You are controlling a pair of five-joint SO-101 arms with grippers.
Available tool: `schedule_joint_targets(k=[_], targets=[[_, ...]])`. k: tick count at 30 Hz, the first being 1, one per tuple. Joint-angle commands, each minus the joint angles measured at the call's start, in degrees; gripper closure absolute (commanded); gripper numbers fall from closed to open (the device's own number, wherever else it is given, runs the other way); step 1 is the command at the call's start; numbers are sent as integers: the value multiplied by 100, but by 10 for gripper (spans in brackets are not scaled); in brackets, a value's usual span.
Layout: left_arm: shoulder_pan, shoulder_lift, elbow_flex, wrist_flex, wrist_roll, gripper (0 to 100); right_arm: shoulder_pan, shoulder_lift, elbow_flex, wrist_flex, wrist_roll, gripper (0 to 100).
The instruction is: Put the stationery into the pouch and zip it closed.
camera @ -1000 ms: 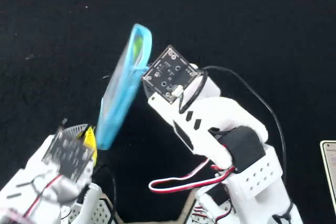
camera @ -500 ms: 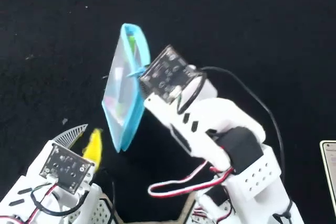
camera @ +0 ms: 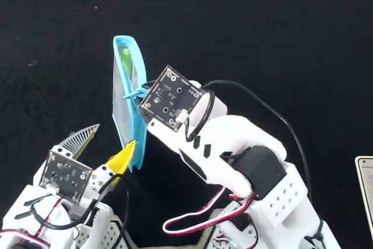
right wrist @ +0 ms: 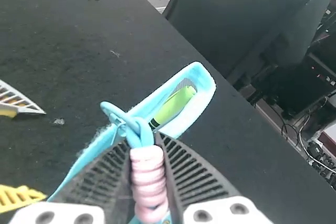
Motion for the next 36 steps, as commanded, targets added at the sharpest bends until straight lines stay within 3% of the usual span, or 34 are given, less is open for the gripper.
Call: schedule_joint_targets(k=[1,8,12,19,23,28,36], targets=[[444,53,-268,176,79,744,-62,4,-418,-149,-44,988],[760,1064,-418,264,818,740,-62,295,-435,-149,-44,988],[708,1785,-303,-352,1029,740,-62,224,-435,-149,-44,988],[655,1837,347,-1424,1046,740,-35,189,-541,-97,-44,988],[66,1837,980,-1802,941,741,-35,189,-611,62,-44,988],[-585,1829,787,-1503,941,743,-35,189,-611,97,-44,988],[-215,1829,-127,-923,949,744,-62,215,-585,97,-79,988]])
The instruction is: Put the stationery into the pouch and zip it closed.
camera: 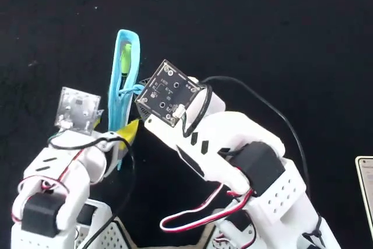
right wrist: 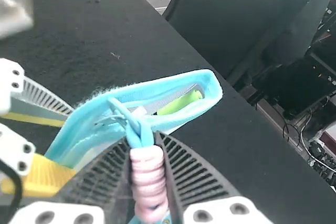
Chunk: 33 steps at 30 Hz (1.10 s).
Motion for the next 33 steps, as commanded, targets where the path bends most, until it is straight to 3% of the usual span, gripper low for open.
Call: schedule_joint_targets(k=[1,10,15,24,29,33], targets=[[286,53,-602,35,-35,744,-44,-57,-277,35,-53,988],[365,53,-215,-211,-44,761,-44,-66,-277,431,-53,988],[426,26,-277,-237,-44,973,-44,-66,-268,633,-53,988],[549,-844,-259,308,-1591,970,-633,-75,-268,818,-53,987],[558,-1002,-4,791,-2084,970,-932,-75,-136,1169,-53,981],[558,-1002,198,774,-2127,970,-949,-75,110,1275,-44,881]])
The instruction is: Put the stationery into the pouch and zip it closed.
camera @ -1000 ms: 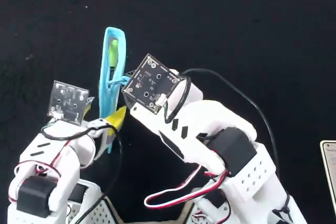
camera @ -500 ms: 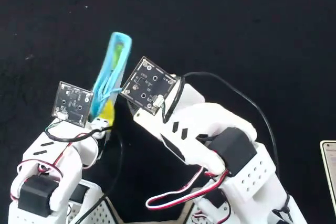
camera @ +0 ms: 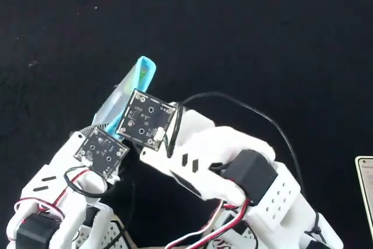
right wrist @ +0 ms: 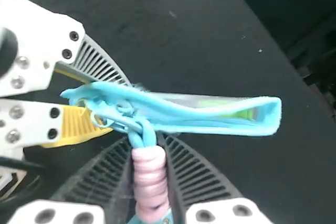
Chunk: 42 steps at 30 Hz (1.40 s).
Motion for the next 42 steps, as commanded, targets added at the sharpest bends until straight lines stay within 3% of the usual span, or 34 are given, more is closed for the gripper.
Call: schedule_joint_targets(k=[1,14,24,42], targets=[[31,-9,31,35,-97,970,-88,-101,92,105,-18,858],[31,-9,163,-211,-62,970,-88,-1455,1244,-545,0,840],[40,-9,514,-246,-62,970,-466,-1622,1437,-659,0,840],[31,-9,479,-246,-62,970,-475,-1622,1868,-1055,-44,840]])
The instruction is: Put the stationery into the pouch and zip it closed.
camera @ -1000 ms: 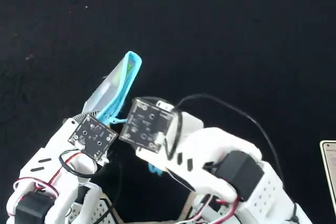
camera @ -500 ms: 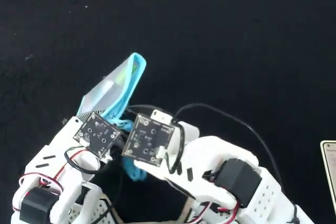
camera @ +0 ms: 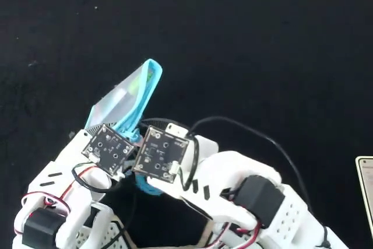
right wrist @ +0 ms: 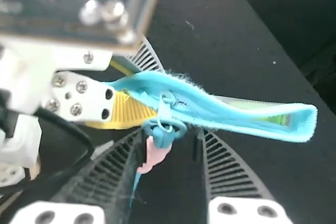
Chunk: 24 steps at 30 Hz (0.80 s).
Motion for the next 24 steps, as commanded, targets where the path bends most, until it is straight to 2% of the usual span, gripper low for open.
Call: schedule_joint_targets(k=[1,11,16,24], targets=[[22,0,40,-9,18,970,-62,-66,92,-378,-35,840],[22,0,75,-9,18,970,-70,-66,110,-633,-44,845],[22,0,75,-9,18,970,-70,-92,119,-624,0,988],[13,0,75,26,18,970,273,-101,-31,-475,0,988]])
